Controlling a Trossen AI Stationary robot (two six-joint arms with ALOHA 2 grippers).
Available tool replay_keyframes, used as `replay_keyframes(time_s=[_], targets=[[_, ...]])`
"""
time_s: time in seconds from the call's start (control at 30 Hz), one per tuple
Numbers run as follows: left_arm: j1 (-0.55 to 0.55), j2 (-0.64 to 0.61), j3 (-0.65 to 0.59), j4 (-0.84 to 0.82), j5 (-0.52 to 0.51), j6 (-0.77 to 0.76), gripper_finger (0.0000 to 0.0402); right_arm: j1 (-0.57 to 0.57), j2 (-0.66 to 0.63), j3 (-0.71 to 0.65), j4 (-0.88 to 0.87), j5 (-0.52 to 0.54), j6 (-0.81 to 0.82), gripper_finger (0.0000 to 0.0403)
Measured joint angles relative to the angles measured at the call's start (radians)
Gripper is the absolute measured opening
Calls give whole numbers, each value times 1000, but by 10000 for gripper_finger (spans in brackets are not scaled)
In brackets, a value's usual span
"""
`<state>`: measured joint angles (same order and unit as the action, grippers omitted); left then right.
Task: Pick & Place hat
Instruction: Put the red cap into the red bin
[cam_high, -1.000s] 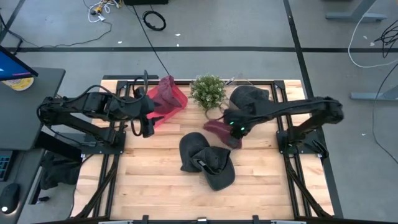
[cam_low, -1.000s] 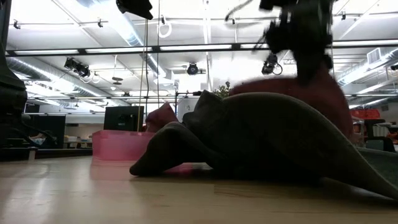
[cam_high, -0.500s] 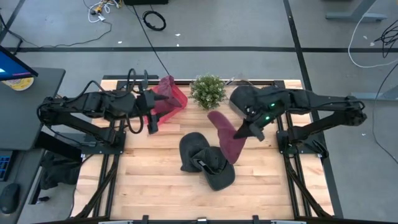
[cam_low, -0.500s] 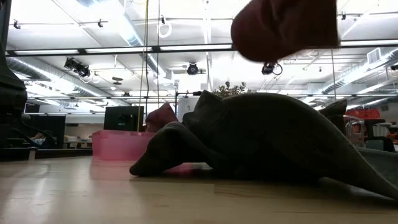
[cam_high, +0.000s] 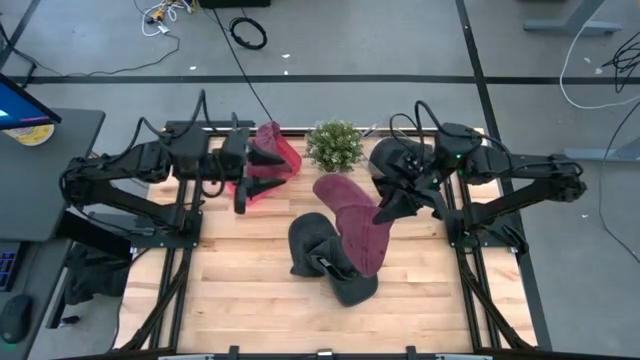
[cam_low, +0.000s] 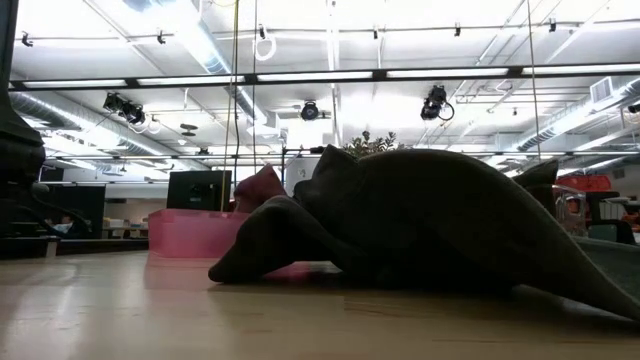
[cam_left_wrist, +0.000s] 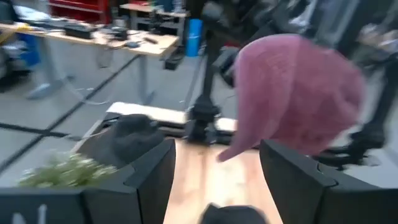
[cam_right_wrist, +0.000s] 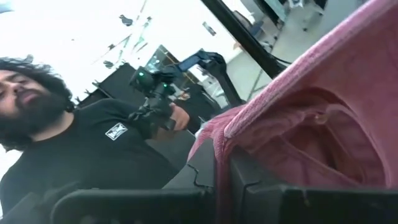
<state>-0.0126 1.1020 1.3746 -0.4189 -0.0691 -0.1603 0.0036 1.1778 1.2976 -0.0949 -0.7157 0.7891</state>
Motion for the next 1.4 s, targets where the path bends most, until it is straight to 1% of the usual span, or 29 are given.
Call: replay_keyframes(time_s=[0.27,0.47,0.63,0.73,0.87,0.93,1.03,1.17,1.23,1.27,1.3,1.4], targets=[[57,63,0,99,175,-96,236,-1,55,0,121,-41,-20,6],[84,142,0,204,374,-147,236,-3,83,0,167,-74,-26,6],[84,188,0,245,521,-153,236,-13,85,0,173,-87,-38,6],[84,208,0,273,567,-161,236,-23,84,0,179,-95,-38,6],[84,220,0,293,603,-105,227,-36,84,0,173,-108,-43,6],[84,220,0,294,606,-83,211,-46,84,0,169,-113,-45,6],[85,220,0,291,605,-62,171,-61,84,0,167,-117,-46,6],[96,220,0,288,606,-44,89,-80,84,0,163,-119,-45,11],[108,220,0,284,609,-44,41,-91,84,0,161,-119,-40,20],[115,220,0,278,618,-46,22,-98,84,0,160,-120,-33,28],[125,220,0,275,618,-58,16,-104,83,0,159,-126,-23,37],[147,218,0,272,613,-104,14,-129,83,0,158,-152,0,74]])
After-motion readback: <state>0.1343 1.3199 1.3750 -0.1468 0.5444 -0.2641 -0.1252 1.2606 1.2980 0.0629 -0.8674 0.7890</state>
